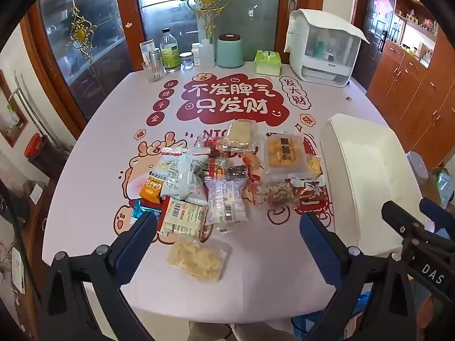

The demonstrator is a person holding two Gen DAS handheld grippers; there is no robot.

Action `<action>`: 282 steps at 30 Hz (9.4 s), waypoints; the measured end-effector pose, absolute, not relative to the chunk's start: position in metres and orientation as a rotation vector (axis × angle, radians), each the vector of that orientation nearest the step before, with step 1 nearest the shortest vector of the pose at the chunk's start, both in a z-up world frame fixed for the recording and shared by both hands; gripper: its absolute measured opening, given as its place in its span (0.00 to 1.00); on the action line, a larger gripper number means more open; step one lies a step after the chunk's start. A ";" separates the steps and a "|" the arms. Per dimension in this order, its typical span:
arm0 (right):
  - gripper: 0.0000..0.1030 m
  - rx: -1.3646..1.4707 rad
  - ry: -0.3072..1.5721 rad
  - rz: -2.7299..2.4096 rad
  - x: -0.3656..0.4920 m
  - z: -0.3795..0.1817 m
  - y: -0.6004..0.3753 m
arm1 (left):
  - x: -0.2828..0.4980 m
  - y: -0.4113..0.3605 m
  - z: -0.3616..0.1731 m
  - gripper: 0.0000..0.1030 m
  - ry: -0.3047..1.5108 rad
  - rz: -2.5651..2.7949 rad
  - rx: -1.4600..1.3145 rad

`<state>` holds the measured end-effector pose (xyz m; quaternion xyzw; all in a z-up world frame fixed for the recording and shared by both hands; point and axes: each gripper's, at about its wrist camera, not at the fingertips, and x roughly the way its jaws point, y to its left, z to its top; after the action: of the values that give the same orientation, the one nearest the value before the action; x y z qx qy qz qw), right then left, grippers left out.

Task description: Organize snacks

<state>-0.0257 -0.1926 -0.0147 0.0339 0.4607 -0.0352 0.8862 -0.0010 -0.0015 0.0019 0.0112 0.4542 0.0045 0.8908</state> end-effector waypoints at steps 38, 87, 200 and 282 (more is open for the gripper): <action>0.85 0.048 0.983 -0.009 -0.013 -0.034 -0.189 | 0.010 -0.011 -0.026 0.96 1.027 -0.019 0.013; 0.85 0.051 0.963 0.007 -0.022 -0.026 -0.186 | -0.001 0.007 -0.019 0.97 0.990 0.031 0.004; 0.37 0.251 0.929 0.073 0.008 -0.030 -0.158 | 0.082 0.007 -0.009 0.34 0.916 -0.668 0.205; 0.62 0.222 0.908 -0.163 0.004 -0.042 -0.268 | 0.049 -0.104 -0.024 0.82 0.979 -0.420 0.208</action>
<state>0.0039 -0.2681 -0.0425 0.1070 0.4373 -0.0785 0.8895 0.0489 -0.1035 -0.0243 0.0990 0.4657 -0.1997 0.8564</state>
